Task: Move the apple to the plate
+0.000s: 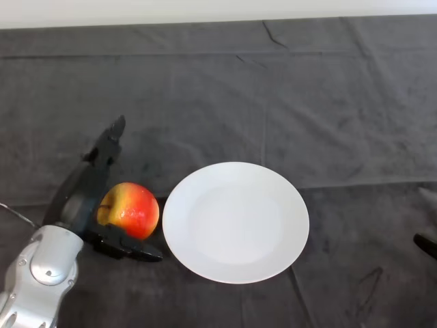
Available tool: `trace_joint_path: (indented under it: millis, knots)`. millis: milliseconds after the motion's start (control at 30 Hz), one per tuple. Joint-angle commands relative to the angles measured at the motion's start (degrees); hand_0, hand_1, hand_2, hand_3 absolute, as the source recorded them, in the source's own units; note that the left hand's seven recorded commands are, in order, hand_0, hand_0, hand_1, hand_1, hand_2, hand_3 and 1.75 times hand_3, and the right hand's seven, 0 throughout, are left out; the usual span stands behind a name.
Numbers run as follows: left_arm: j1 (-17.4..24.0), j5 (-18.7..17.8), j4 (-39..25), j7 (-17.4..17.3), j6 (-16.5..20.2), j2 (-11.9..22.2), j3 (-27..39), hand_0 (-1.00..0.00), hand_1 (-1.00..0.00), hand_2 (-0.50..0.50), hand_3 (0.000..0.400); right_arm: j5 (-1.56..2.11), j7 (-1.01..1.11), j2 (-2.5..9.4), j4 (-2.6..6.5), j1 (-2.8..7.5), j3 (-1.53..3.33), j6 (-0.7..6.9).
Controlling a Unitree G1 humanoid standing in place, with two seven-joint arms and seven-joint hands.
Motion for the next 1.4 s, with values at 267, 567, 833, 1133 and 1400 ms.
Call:
trace_joint_path:
  millis: [267,567,833,1133,1400]
  knots:
    - [-1.3,1.7,2.4,-1.5,2.2,2.1,-1.4,-1.0,-1.0,0.0,0.4,1.32,0.43,1.97,2.07,1.61,-0.62,2.59]
    - [-0.8,2.3,0.3,-2.1,4.2,2.1,-1.6,-1.0,-1.0,0.0,0.4,1.35,0.41,1.96,2.07,1.61,-0.6,2.57]
    - [-0.7,2.8,-3.5,-3.3,6.2,2.6,-1.4,-1.0,-1.0,0.0,0.4,1.35,0.41,1.96,2.07,1.61,-0.6,2.57]
    - [-1.3,3.7,-11.3,-3.4,9.5,2.6,-0.3,-1.0,-1.0,0.0,0.4,1.35,0.41,1.96,2.07,1.61,-0.6,2.57]
    - [-1.0,5.4,-16.7,0.4,8.7,1.2,0.4,-1.0,-1.0,0.0,0.4,1.34,0.41,1.96,2.07,1.61,-0.6,2.57]
